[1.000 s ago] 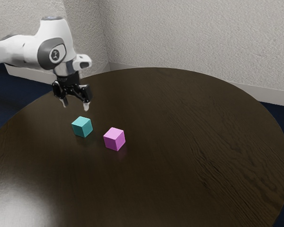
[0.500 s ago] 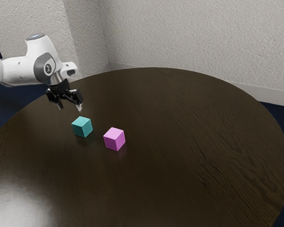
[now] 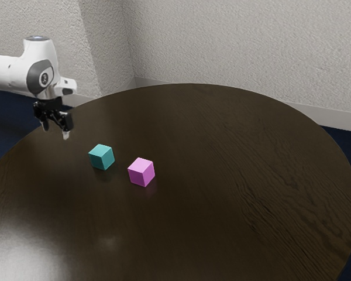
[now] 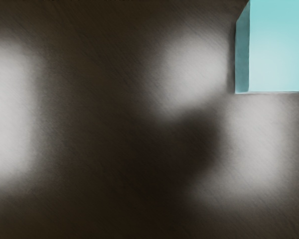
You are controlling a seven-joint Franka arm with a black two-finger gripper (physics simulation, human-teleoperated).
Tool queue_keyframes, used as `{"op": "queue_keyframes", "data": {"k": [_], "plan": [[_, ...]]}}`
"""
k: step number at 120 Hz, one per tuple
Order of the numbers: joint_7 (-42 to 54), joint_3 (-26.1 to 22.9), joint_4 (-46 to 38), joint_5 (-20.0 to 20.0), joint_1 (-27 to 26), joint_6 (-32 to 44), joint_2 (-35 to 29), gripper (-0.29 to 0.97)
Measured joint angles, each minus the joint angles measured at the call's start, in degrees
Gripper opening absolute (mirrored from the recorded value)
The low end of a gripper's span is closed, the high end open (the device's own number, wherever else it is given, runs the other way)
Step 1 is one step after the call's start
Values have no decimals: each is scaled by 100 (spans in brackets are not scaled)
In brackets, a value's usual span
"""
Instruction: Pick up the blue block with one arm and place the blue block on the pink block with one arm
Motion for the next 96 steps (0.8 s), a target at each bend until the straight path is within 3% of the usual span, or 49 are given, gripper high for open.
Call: {"op": "queue_keyframes", "data": {"k": [18,34,68,96], "plan": [[352,29,158,18,64,-73,57,68],[594,-1,87,-271,129,-281,0,68],[971,-222,-1195,-422,183,-643,-938,67],[1250,-442,-2225,-418,118,-447,-1672,68]]}}
